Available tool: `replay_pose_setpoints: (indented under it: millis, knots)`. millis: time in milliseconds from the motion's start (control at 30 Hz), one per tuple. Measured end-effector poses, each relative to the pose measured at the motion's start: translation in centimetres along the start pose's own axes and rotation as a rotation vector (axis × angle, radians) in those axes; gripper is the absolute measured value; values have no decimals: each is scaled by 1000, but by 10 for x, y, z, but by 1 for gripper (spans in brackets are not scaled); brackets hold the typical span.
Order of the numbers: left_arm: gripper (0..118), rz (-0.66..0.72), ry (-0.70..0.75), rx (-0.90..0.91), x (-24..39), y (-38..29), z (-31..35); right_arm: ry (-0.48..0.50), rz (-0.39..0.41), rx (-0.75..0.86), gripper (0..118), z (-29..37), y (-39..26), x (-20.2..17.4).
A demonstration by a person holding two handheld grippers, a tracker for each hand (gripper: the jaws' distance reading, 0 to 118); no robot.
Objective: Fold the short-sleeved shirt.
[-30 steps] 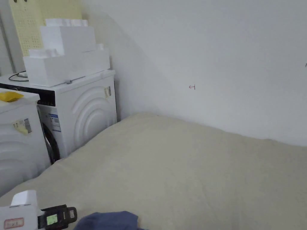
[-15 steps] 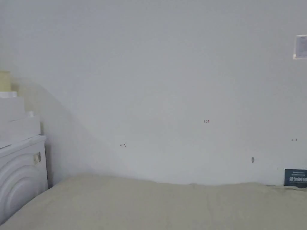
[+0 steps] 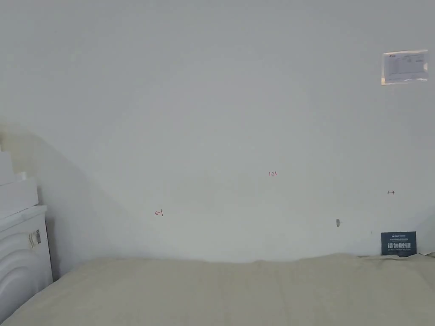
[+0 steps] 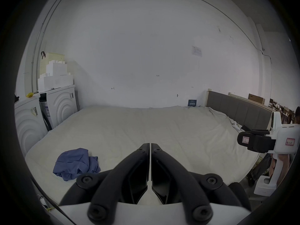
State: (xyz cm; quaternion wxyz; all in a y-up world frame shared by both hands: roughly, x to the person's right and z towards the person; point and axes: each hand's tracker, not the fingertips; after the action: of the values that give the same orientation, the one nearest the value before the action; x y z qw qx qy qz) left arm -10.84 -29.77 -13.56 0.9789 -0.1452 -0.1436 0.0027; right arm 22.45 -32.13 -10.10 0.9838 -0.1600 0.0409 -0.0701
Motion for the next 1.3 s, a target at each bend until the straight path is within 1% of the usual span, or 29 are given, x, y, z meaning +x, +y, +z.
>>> replay_pose_setpoints:
  millis: [133, 300, 400, 633, 767, 867, 1033, 1167, 1200, 1233, 1267, 1300]
  knots:
    - [4, 6, 8, 9, -3, 3, 1, -5, 18, -8, 2, -2, 1, -2]
    - [4, 1, 15, 7, -5, 5, -1, 3, 9, -18, 2, -4, 1, -3]
    - [4, 14, 8, 11, -8, 6, -3, 1, 27, -25, 2, -6, 2, -6]
    - [4, 16, 13, 6, -8, 4, -5, 0, 41, -28, 2, -7, 5, -9]
    - [5, 29, 19, 4, -11, 4, -8, 2, 30, -30, 2, -8, 3, -10]
    - [5, 41, 8, 5, -12, 5, -10, 1, 36, -38, 2, -11, 2, -11]
    - [5, 12, 23, 3, -9, 6, -12, 7, 32, -36, 2, -13, 2, -13]
    - [6, 28, 10, 4, -10, 7, -14, 1, 32, -38, 3, -15, 3, -12]
    - [9, 25, 9, 3, -10, 7, -15, 1, 32, -39, 5, -15, 4, -12]
    - [18, 21, 13, 2, -9, 7, -15, 1, 33, -40, 12, -15, 4, -12]
    - [34, 34, 13, -8, -9, 6, -16, -5, 34, -36, 27, -16, 5, -12]
    - [64, 30, 17, -8, -9, 6, -16, -18, 40, -37, 53, -17, 5, -13]
